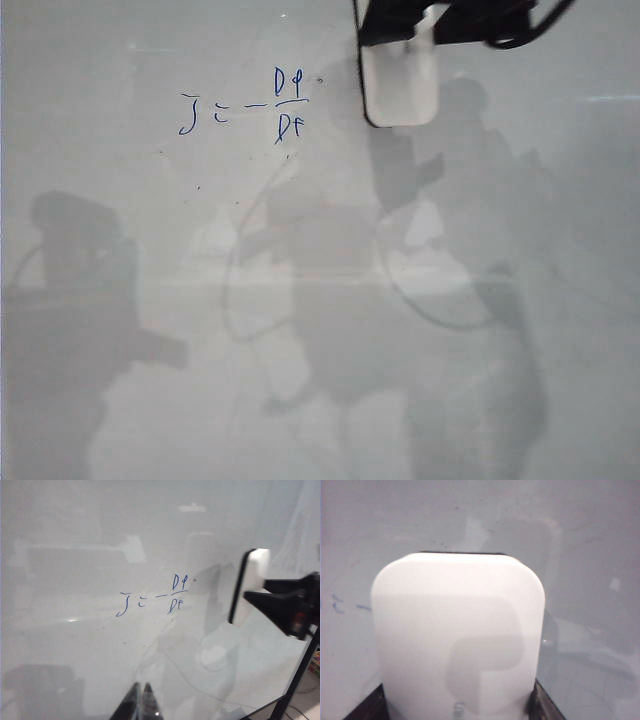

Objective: Grab the whiteboard eraser that is attached to the surface of the whiteboard and use it to clean the writing on the whiteboard.

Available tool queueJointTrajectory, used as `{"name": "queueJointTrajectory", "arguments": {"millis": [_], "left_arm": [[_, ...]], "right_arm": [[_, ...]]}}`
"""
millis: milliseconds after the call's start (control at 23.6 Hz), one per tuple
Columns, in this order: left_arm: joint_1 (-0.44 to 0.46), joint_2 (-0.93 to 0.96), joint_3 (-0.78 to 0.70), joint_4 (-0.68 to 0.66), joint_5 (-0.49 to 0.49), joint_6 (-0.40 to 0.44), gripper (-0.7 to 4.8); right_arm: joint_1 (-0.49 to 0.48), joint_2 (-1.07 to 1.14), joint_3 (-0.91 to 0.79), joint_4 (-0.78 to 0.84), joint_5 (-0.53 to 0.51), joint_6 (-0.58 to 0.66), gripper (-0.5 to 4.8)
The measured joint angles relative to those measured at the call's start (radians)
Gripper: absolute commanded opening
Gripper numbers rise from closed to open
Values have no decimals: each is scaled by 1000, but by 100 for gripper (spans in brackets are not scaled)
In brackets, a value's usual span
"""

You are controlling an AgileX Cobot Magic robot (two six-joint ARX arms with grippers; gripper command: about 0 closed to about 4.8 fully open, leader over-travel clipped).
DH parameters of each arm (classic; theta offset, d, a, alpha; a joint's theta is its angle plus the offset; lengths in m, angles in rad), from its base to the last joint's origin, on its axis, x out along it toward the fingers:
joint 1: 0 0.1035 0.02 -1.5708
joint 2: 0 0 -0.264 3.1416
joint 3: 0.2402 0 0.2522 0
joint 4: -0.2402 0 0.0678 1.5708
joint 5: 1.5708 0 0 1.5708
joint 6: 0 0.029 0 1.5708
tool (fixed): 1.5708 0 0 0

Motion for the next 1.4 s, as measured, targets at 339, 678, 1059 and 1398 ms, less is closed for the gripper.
{"name": "queueJointTrajectory", "arguments": {"millis": [339, 678, 1059, 1398], "left_arm": [[0, 0, 0, 0, 0, 2, -5], [0, 0, 0, 0, -9, 2, -5], [0, 0, 0, 4, -20, 3, -5], [0, 1, 0, 19, -61, 2, -5]], "right_arm": [[29, 192, 200, 0, 62, 0, 198], [55, 341, 325, 1, 49, -1, 199], [105, 573, 471, 9, -44, -1, 199], [129, 736, 582, -2, -121, -2, 199]]}}
